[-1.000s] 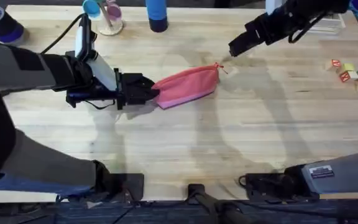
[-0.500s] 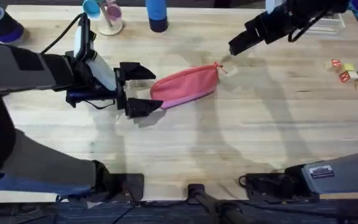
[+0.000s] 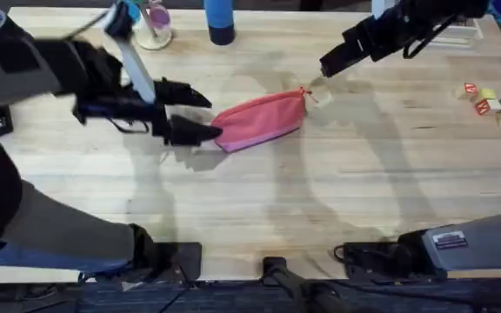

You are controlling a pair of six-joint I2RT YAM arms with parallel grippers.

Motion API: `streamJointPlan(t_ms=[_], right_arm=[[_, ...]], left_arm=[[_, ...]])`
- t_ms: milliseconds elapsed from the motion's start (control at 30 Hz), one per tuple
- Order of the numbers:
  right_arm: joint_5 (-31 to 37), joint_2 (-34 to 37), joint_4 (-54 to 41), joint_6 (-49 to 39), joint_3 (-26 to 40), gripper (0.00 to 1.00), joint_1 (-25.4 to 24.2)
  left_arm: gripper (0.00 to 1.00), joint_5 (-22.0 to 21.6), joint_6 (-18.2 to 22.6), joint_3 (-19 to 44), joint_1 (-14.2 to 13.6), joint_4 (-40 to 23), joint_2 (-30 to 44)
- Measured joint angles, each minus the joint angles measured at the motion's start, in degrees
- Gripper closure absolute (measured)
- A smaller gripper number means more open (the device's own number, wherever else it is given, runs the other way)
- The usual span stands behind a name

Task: Unzip the bag, pick up the pens from the table one at a time and place them inside, then zip the bag closed.

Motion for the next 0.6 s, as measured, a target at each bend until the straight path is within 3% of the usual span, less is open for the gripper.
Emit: streamJointPlan(t_ms=[167, 400, 600], right_arm=[[0.0, 0.0, 0.0, 0.0, 0.0, 0.004, 0.0], [0.0, 0.0, 0.1, -0.1, 0.0, 0.004, 0.0], [0.0, 0.0, 0.1, -0.2, 0.0, 0.004, 0.0]], left_arm=[[0.005, -5.8, -1.6, 11.8, 0.0, -14.2, 0.0], [0.005, -15.7, -2.0, 25.7, 0.0, -28.9, 0.0], [0.006, -21.3, -2.2, 33.8, 0.0, -35.5, 0.0]])
